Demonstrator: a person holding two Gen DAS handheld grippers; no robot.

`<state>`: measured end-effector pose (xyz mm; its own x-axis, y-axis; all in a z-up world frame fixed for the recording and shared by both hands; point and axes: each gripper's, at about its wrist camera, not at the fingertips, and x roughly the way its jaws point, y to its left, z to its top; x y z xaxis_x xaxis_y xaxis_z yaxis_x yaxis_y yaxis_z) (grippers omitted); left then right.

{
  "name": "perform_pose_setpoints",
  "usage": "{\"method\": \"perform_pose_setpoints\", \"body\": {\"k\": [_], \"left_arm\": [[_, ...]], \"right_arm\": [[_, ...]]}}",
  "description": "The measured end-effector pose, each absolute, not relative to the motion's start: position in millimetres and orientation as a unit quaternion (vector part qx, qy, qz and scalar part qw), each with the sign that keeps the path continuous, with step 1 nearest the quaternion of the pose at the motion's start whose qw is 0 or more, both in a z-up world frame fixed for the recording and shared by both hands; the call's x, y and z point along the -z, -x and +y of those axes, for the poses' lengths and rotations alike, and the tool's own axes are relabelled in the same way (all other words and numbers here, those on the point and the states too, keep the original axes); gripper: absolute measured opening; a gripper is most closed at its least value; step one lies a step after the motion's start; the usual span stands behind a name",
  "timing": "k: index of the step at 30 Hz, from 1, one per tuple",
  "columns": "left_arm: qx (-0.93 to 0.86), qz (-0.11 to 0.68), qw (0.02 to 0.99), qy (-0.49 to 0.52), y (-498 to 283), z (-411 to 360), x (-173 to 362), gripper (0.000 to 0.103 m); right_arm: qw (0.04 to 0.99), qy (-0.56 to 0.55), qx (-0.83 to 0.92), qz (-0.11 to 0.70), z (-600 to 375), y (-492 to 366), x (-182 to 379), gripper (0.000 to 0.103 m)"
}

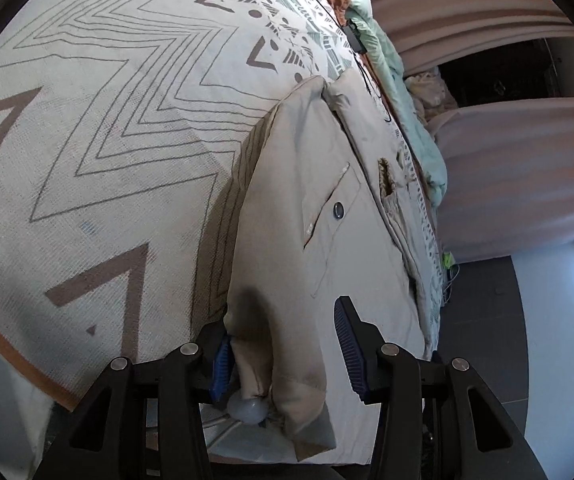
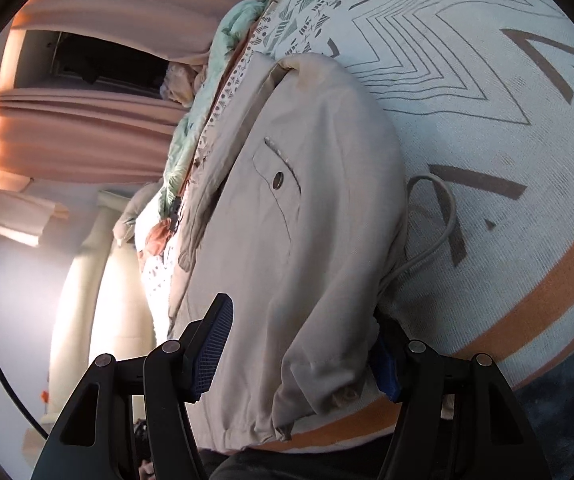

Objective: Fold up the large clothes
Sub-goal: 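Lift the jacket side with both tools and fold it over the body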

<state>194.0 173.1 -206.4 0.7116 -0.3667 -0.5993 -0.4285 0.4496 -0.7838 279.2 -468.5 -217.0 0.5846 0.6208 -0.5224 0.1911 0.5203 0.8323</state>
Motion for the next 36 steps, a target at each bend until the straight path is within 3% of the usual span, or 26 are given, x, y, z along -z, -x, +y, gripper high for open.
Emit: {"method": "perform_pose_setpoints", "body": {"k": [6,8,10,13,16,36], "left_arm": [[-0.023,0.372,0.763,0.528,-212,173,211,0.047],[-0.023,0.372,0.764,0.526,-212,173,210,0.046],[-0.022,0.373,0.763,0.527,-209,173,210,0.037],[-0.021,0.375,0.758,0.533,-200,173,213,0.022],[-0.019,0.369,0.756,0.541,-189,175,214,0.015],[0.033,0.286,0.789,0.542,-103,167,138,0.011]], "right_arm": [[0.761,-0.469,-0.135,0.428,-465,-291,220,0.064],[0.762,-0.466,-0.130,0.430,-463,-292,220,0.056],[0.757,-0.471,-0.127,0.435,-464,-290,223,0.028],[0.749,-0.489,-0.123,0.430,-470,-281,229,0.020],[0.733,-0.518,-0.133,0.420,-475,-272,234,0.013],[0.760,-0.519,-0.171,0.352,-489,-186,161,0.012]]}}
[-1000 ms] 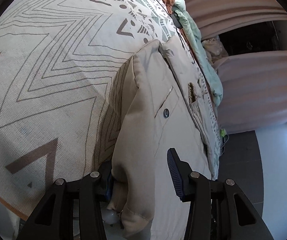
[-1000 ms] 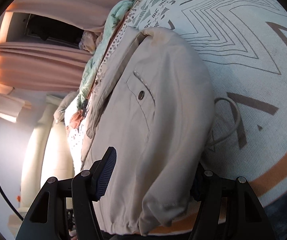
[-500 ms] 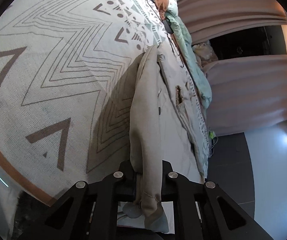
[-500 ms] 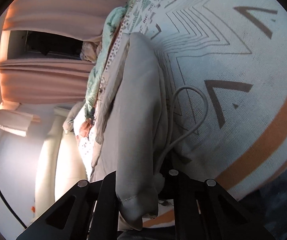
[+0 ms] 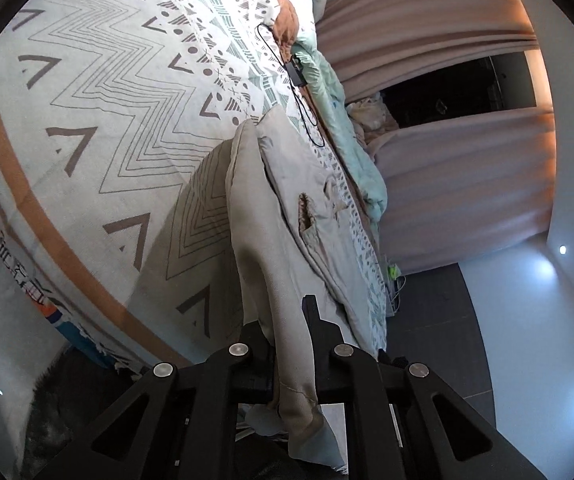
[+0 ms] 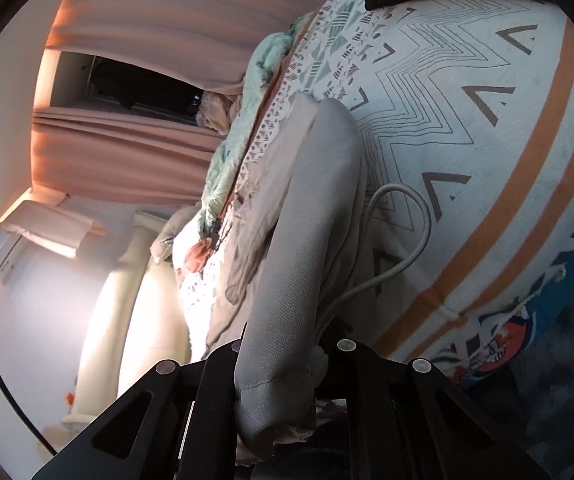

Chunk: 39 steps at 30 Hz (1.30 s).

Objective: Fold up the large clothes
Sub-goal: 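Lift the jacket side with both tools and fold it over the body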

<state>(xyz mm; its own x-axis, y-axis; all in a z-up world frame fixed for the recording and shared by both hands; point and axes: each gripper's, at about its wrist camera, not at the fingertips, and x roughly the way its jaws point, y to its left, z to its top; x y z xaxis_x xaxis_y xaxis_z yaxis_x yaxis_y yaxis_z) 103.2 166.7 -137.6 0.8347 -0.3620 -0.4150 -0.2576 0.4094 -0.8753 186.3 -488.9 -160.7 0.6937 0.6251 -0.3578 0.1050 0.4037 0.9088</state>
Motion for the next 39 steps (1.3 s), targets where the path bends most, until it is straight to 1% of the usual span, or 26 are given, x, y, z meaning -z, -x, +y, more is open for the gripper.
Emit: {"method": "perform_pose_setpoints", "body": {"k": [5,13,26,33,39], "left_arm": [[0.034,0.270,0.801,0.533,-79,167,117,0.011],[0.041,0.248,0.804,0.538,-39,170,100,0.011],[0.042,0.230,0.810,0.538,10,169,80,0.010],[0.042,0.225,0.812,0.537,19,171,73,0.010],[0.044,0.218,0.812,0.539,6,177,60,0.010]], "right_arm": [[0.772,-0.508,-0.181,0.335,-488,-167,138,0.012],[0.783,-0.505,-0.182,0.314,-484,-138,102,0.012],[0.789,-0.503,-0.188,0.299,-484,-92,81,0.012],[0.793,-0.500,-0.186,0.295,-484,-90,72,0.012],[0.797,-0.494,-0.191,0.291,-480,-105,60,0.012]]}}
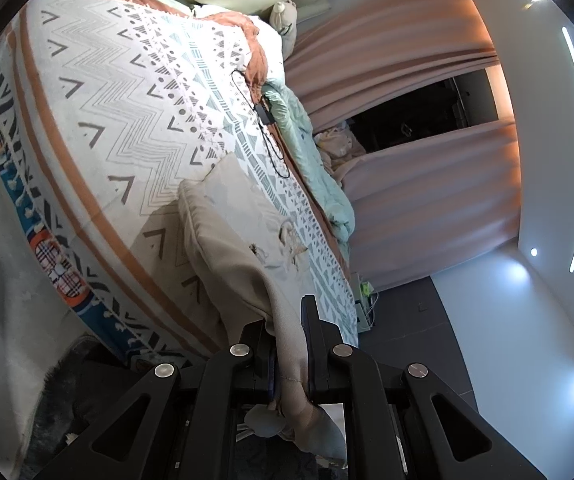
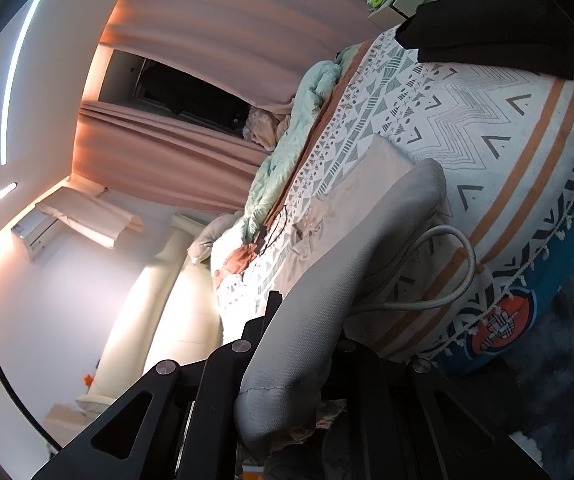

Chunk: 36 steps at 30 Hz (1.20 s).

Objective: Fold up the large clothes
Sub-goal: 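Lift the jacket side with both tools and fold it over the body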

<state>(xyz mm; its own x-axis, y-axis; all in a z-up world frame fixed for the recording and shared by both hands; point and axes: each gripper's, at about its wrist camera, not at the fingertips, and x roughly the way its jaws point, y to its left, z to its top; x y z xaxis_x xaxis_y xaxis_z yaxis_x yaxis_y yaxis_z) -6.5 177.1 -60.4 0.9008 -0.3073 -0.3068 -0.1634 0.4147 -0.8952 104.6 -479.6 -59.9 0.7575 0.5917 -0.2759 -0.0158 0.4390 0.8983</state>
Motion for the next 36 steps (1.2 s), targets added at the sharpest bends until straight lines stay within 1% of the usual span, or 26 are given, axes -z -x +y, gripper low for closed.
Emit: {"method": "perform_pose_setpoints", "body": {"k": [12,22,28,36], "left_arm": [[0.048,0.180,0.836,0.515,-62,185,0,0.010],[0.034,0.189,0.858,0.476,-148,189,-35,0.010],[0.021,0.203,0.865,0.457,-209,198,-34,0.010],[-0.002,0.245,0.865,0.437,-288,209,-9,0.011]], "right_arm": [[0.803,-0.502,-0.203,0.249,-477,-178,14,0.012],[0.820,-0.465,-0.205,0.262,-470,-263,-8,0.012],[0.835,-0.428,-0.200,0.281,-457,-327,-10,0.012],[0.841,-0.403,-0.187,0.310,-442,-400,15,0.012]]}}
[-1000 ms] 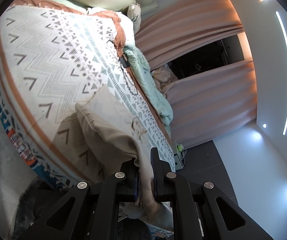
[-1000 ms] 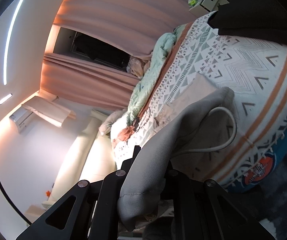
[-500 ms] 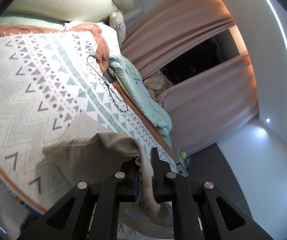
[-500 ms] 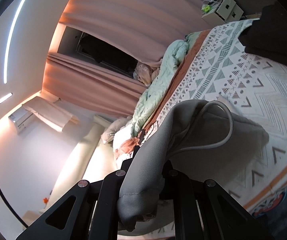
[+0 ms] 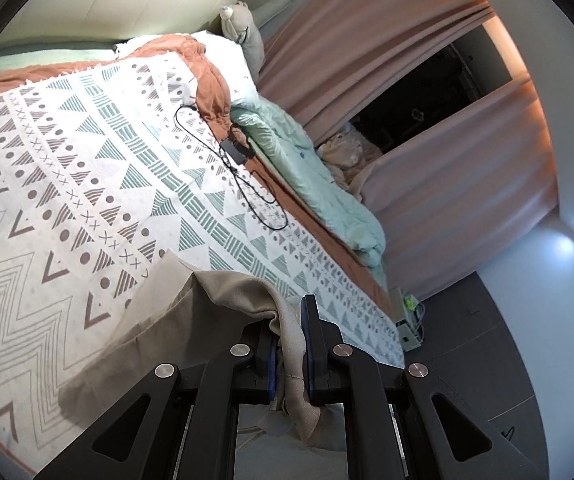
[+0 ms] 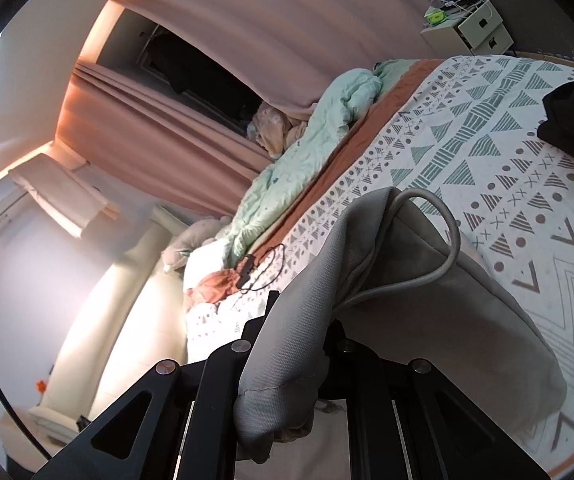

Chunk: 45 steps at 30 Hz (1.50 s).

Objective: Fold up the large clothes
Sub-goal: 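Lift the jacket side with both tools and fold it over the body, then open both tools and release the folded jacket side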

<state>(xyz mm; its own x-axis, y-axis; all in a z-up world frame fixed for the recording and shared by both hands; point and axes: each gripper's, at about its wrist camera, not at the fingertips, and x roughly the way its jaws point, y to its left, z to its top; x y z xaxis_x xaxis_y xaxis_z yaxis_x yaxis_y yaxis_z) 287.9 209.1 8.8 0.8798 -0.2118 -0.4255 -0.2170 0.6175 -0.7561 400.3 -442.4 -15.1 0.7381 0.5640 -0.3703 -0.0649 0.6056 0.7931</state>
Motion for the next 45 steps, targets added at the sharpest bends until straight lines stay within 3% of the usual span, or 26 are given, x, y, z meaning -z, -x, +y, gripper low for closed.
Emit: {"method": "perform_pose_setpoints", "body": {"k": [18,20,22,23,24,25,32,36,45], "left_arm": [[-0.039,0.331,0.843,0.423,-400,215,93,0.013],[-0.031,0.341,0.837,0.427,-407,216,102,0.023],[-0.022,0.335,0.835,0.435,-408,218,105,0.058],[-0.020,0.329,0.838,0.436,-406,219,103,0.066],[-0.021,0.319,0.843,0.433,-402,220,99,0.078],[-0.024,0.308,0.849,0.428,-398,221,94,0.082],[-0.042,0.284,0.863,0.416,-356,238,78,0.082],[-0.051,0.284,0.865,0.411,-329,244,79,0.082],[-0.077,0.290,0.856,0.421,-275,243,100,0.082]], "right_arm": [[0.840,-0.368,-0.117,0.380,-423,-477,106,0.012],[0.847,-0.354,-0.104,0.384,-420,-482,111,0.013],[0.846,-0.351,-0.096,0.391,-418,-488,118,0.016],[0.842,-0.352,-0.096,0.397,-417,-490,120,0.019],[0.839,-0.354,-0.096,0.401,-416,-491,122,0.028],[0.839,-0.353,-0.094,0.403,-417,-490,123,0.037],[0.847,-0.320,-0.090,0.415,-403,-474,119,0.054],[0.854,-0.317,-0.085,0.403,-404,-463,107,0.071],[0.858,-0.301,-0.098,0.406,-373,-439,83,0.071]]}}
